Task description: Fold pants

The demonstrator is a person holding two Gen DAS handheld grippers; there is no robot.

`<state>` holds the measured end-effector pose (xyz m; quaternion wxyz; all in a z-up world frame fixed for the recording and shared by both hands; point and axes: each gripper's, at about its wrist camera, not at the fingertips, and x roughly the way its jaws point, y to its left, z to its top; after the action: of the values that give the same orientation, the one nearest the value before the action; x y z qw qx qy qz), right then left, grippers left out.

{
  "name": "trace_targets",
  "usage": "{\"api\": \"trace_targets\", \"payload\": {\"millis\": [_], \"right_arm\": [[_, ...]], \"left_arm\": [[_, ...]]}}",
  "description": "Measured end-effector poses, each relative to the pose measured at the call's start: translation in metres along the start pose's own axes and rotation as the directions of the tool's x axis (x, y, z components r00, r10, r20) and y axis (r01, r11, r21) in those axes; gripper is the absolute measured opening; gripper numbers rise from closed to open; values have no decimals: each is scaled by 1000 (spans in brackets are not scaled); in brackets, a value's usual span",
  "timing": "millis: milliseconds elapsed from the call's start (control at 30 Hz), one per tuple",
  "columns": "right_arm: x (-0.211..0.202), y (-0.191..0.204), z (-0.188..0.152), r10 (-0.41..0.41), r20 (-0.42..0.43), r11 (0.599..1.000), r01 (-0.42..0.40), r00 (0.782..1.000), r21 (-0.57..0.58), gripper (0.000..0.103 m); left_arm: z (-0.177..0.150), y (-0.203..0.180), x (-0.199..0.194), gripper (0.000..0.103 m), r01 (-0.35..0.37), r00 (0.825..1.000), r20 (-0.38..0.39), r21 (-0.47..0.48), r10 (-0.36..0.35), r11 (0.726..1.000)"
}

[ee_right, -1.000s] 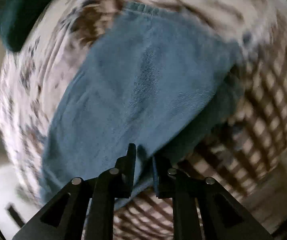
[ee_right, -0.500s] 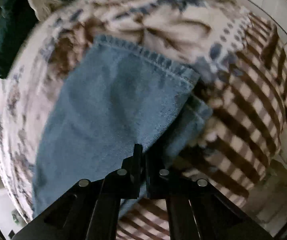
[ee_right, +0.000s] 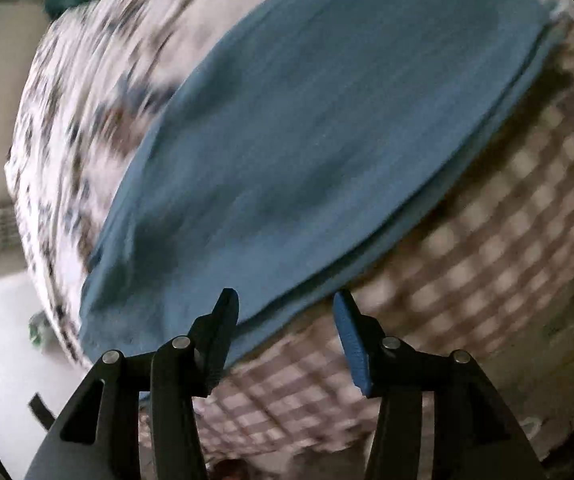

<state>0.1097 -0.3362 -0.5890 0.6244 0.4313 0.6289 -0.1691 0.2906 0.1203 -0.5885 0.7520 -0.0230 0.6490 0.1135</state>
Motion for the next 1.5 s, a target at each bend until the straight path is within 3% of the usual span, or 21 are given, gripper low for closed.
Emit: {"api": "trace_targets", "payload": {"millis": [100, 200, 300, 400, 433, 467, 500, 533, 600, 800, 867, 1067, 1200, 1267, 1300, 1333, 1367, 1433, 1500], "right_arm": [[26, 35, -37, 36, -14, 999, -36, 999, -10, 52], [49, 54, -56, 59, -14, 998, -59, 998, 17, 52], [68, 55, -65, 73, -24, 996, -71, 997, 51, 52], [102, 64, -55, 79, -35, 991, -74, 996, 114, 53], [111, 68, -46, 91, -29, 988, -86, 995, 130, 52], [113, 65, -45, 107, -14, 984, -104, 994, 146, 51], [112, 65, -46, 124, 8, 980, -123, 992, 156, 44], [106, 59, -45, 143, 26, 977, -146, 989, 158, 23], [102, 64, -44, 116, 45, 983, -122, 992, 138, 7], [76, 84, -58, 70, 75, 997, -71, 995, 13, 5], [69, 85, -65, 63, 71, 998, -62, 995, -16, 5], [101, 68, -71, -1, -22, 999, 1, 1000, -43, 7], [113, 61, -57, 26, -104, 1000, -26, 994, -3, 14], [105, 61, -53, 50, -116, 998, -52, 992, -18, 24], [97, 57, -52, 51, -108, 998, -54, 993, -30, 38], [86, 52, -49, 41, -87, 998, -45, 995, -39, 48], [75, 45, -46, 37, -59, 999, -39, 998, -32, 49], [51, 21, -36, 26, 8, 1000, -26, 1000, 17, 49], [32, -6, -22, 23, 77, 996, -30, 997, 84, 49]], "left_arm": [[6, 58, 19, 91, -32, 999, -17, -82, 31, 996], [16, 103, 38, 91, 20, 998, -50, -202, -30, 979], [19, 135, 57, 91, 106, 988, -68, -346, -138, 932], [21, 151, 83, 91, 185, 963, -94, -459, -254, 869], [23, 154, 89, 84, 215, 955, -75, -491, -286, 844], [24, 154, 89, 76, 225, 957, -51, -497, -287, 838], [27, 153, 87, 54, 238, 959, -18, -491, -283, 838], [31, 150, 83, 47, 215, 969, -11, -464, -249, 859], [34, 144, 77, 38, 190, 978, 5, -427, -207, 884], [22, 141, 47, 25, 187, 982, 59, -396, -178, 899], [18, 143, 36, 16, 166, 986, 81, -365, -147, 916], [34, 153, 67, 16, 116, 993, 18, -328, -117, 937], [33, 145, 60, 22, 88, 996, 6, -323, -91, 942], [31, 135, 46, 29, 42, 999, -3, -300, -45, 953], [30, 131, 39, 30, 29, 1000, -2, -287, -31, 958], [26, 123, 30, 34, 30, 1000, 10, -264, -28, 964], [22, 112, 20, 42, 27, 999, 26, -233, -21, 972], [14, 91, 4, 86, 21, 999, 52, -183, -12, 983], [10, 64, -9, 92, 36, 995, 92, -124, -25, 992]]}}
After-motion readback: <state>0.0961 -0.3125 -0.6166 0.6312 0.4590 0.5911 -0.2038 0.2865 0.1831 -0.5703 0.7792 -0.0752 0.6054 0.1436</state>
